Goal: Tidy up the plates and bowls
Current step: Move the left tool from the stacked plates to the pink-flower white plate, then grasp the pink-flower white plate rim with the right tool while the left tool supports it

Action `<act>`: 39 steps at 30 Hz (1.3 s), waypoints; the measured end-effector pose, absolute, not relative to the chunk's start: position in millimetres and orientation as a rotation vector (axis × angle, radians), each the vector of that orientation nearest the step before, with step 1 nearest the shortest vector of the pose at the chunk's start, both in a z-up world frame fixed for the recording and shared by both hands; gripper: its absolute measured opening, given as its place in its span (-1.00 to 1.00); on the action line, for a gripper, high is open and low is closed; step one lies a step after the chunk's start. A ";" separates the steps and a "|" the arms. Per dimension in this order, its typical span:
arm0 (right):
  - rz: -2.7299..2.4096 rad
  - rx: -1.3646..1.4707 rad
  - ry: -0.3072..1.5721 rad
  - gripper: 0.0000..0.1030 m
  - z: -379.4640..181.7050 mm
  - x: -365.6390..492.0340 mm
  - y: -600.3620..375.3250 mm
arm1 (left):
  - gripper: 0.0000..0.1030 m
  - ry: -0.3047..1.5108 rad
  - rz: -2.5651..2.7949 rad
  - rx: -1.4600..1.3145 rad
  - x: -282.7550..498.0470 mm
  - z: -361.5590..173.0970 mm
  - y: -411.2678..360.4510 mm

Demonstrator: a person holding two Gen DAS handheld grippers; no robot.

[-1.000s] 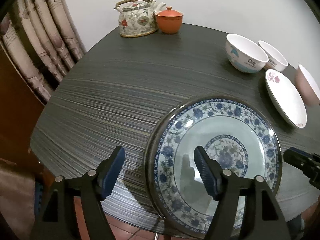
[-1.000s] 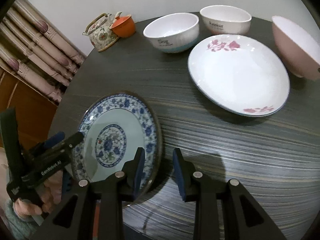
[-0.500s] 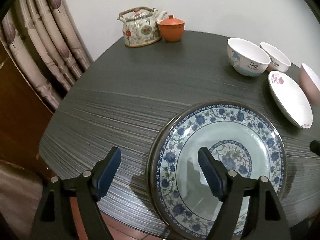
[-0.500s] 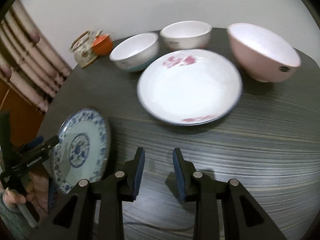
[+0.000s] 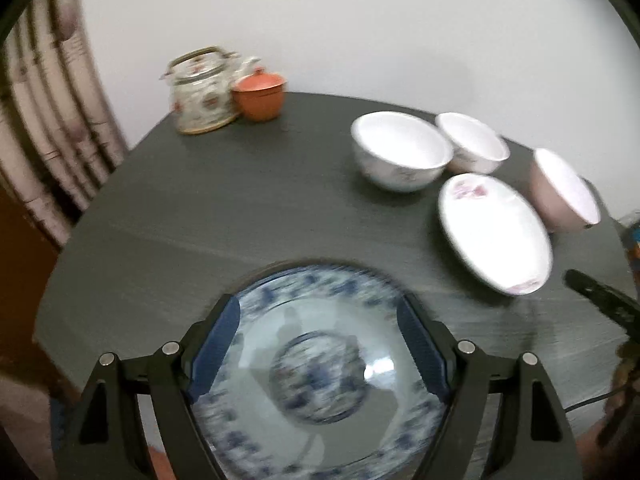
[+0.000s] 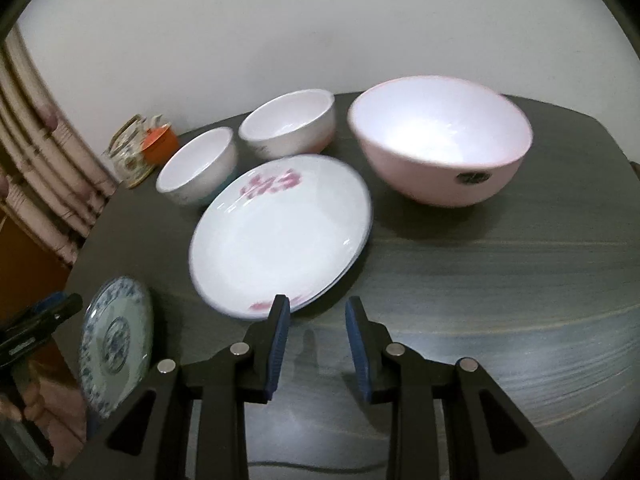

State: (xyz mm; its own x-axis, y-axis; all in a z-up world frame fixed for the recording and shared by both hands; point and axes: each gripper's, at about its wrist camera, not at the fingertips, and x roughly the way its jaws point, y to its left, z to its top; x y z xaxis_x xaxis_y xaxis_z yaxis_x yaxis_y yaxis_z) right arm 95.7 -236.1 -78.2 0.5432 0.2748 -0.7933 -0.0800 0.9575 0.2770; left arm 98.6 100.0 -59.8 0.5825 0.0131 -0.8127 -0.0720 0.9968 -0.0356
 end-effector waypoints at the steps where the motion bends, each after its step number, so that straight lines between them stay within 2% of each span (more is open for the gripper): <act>1: 0.203 0.215 0.975 -0.41 -78.7 100.1 -238.5 | 0.50 0.948 0.026 -0.077 104.3 -59.6 92.6; 14: 0.213 0.257 1.001 -0.44 -95.2 148.1 -248.3 | 0.46 1.056 -0.138 -0.271 178.4 -80.7 47.6; 17: 0.221 0.265 1.012 -0.47 -102.0 156.2 -248.6 | 0.33 1.106 -0.147 -0.316 194.8 -92.1 42.2; 21: 0.233 0.272 1.026 -0.57 -109.2 163.2 -249.1 | 0.03 1.175 -0.143 -0.358 212.8 -109.4 36.1; 24: 0.242 0.284 1.035 -0.66 -114.0 169.2 -248.7 | -0.05 1.189 -0.142 -0.367 220.9 -115.1 31.3; 32: 0.255 0.292 1.046 -0.76 -119.9 178.1 -246.9 | -0.29 1.210 -0.174 -0.378 233.6 -122.9 23.1; 36: 0.259 0.308 1.054 -0.84 -122.3 181.7 -249.2 | -0.55 1.219 -0.189 -0.383 237.6 -126.3 20.4; 39: 0.259 0.306 1.057 -0.84 -122.2 181.8 -249.1 | -0.66 1.231 -0.182 -0.372 239.9 -129.0 16.7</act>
